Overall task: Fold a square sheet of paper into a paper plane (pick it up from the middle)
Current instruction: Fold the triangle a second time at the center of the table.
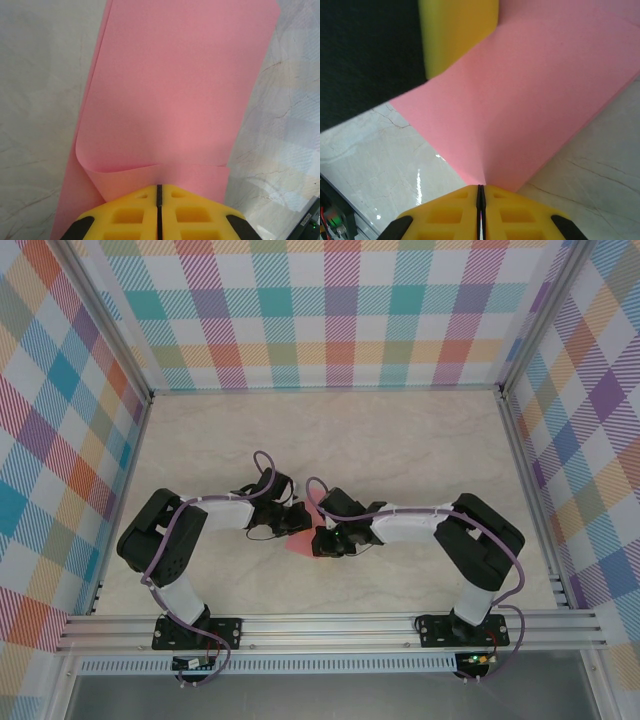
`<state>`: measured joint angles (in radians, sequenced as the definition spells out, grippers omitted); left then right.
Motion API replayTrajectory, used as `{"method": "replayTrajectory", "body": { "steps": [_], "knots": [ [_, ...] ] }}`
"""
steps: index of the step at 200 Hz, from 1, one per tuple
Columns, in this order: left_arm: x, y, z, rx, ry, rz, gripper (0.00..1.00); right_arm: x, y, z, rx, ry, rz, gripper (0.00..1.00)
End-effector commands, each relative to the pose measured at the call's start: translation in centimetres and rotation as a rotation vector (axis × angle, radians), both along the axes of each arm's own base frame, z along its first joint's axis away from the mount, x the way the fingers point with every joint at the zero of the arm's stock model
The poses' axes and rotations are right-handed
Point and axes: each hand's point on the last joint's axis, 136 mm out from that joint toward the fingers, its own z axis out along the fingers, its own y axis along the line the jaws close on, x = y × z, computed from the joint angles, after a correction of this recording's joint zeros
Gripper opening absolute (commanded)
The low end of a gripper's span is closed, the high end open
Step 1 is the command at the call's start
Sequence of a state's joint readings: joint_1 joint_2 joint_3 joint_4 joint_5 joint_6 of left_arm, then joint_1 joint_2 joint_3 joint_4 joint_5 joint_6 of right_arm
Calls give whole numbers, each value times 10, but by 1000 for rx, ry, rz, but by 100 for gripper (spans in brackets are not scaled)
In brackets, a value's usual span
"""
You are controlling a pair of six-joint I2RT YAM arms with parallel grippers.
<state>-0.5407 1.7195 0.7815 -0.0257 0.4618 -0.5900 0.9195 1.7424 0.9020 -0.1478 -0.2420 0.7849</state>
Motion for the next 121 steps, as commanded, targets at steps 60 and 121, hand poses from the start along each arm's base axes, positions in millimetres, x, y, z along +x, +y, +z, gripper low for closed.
{"method": "replayTrajectory", "body": {
  "steps": [60, 121],
  "knots": [
    [-33, 29, -49, 157, 143, 25, 8, 3, 5, -9, -15, 18, -18, 11],
    [-33, 31, -51, 164, 146, 31, 8, -17, -6, -21, -26, 90, 4, 11]
  ]
}}
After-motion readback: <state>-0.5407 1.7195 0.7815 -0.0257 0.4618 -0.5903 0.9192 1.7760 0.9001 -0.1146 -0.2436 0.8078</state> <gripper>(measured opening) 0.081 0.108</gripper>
